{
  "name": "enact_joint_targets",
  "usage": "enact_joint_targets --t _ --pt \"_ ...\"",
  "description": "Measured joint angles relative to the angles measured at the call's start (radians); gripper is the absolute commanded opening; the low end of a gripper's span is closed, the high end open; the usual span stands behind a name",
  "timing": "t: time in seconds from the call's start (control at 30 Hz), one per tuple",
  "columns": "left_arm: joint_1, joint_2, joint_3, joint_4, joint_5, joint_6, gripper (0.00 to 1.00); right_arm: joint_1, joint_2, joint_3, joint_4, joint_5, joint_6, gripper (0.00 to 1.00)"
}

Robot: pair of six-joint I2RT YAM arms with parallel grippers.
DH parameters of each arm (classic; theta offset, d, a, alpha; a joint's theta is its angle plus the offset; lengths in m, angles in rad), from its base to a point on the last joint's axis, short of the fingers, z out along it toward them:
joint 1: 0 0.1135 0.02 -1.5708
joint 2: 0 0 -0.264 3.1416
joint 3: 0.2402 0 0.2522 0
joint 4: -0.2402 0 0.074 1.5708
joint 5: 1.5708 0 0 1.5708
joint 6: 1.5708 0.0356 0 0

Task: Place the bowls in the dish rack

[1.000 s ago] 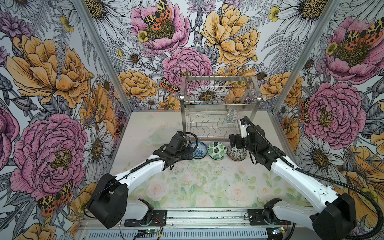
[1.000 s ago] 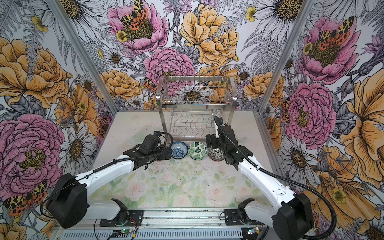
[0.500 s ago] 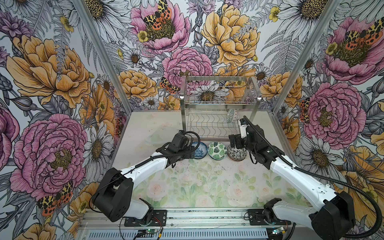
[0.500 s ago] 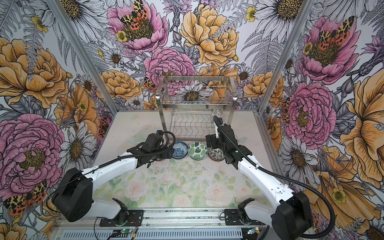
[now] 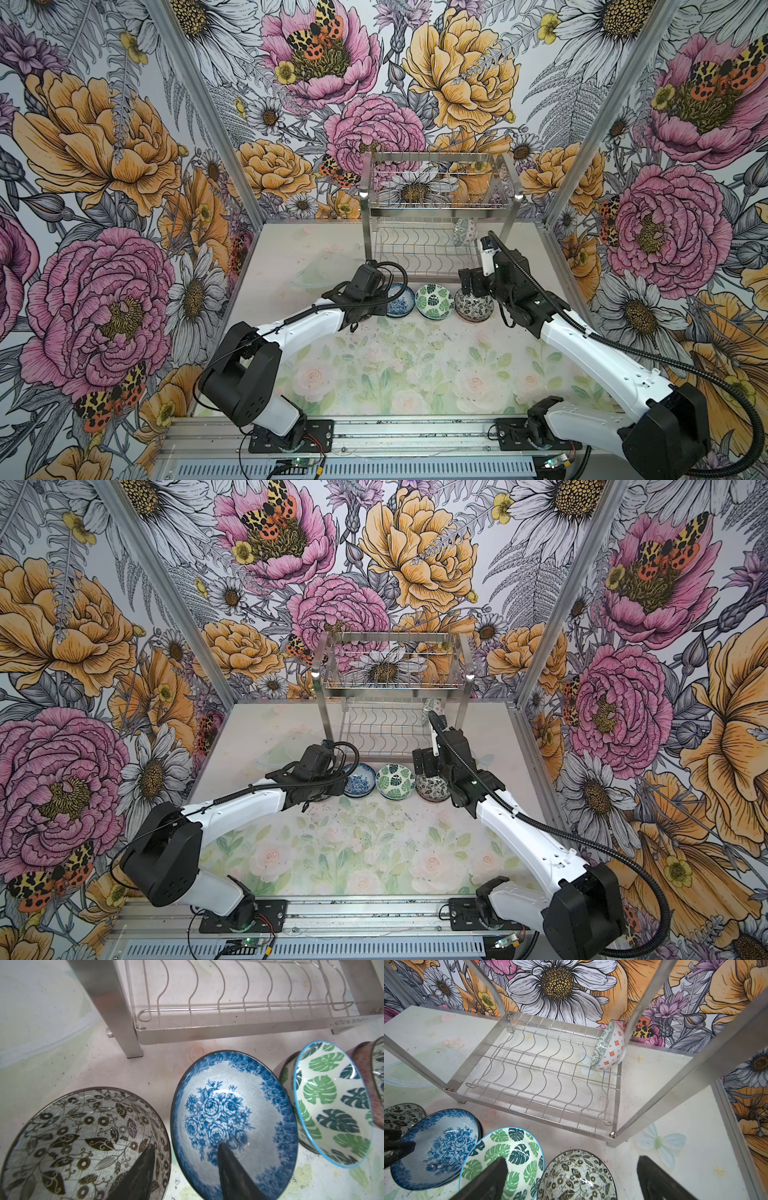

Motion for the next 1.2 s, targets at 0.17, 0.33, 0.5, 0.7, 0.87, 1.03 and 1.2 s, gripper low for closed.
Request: enact_joint_targets --t 0.17,0.33,0.5,0.7,0.87,1.03,1.2 --pt "-0.002 0.019 0.018 0.002 0.000 0.001 0.39 0.000 0.000 0.000 0.000 0.000 0.000 0.99" --pt "-0.002 0.044 0.029 0.009 -0.001 0.003 0.34 -0.005 0.000 0.000 0.000 -0.004 0.000 0.99" --pt "-0.002 0.066 0.034 0.008 -0.002 0.005 0.30 -0.007 0.000 0.000 0.000 -0.008 0.000 0.99" --pt "-0.002 0.079 0.043 0.005 -0.011 0.008 0.26 -0.011 0.000 0.000 0.000 -0.011 0.000 0.99" --pt "-0.001 0.080 0.048 -0.008 -0.027 0.008 0.18 -0.011 0.000 0.000 0.000 -0.015 0.000 0.99" --pt "0.000 0.080 0.058 -0.014 -0.037 0.011 0.10 -0.013 0.000 0.000 0.000 -0.018 0.000 0.98" --pt "0.000 0.080 0.061 -0.014 -0.036 0.016 0.03 -0.013 0.000 0.000 0.000 -0.018 0.000 0.98"
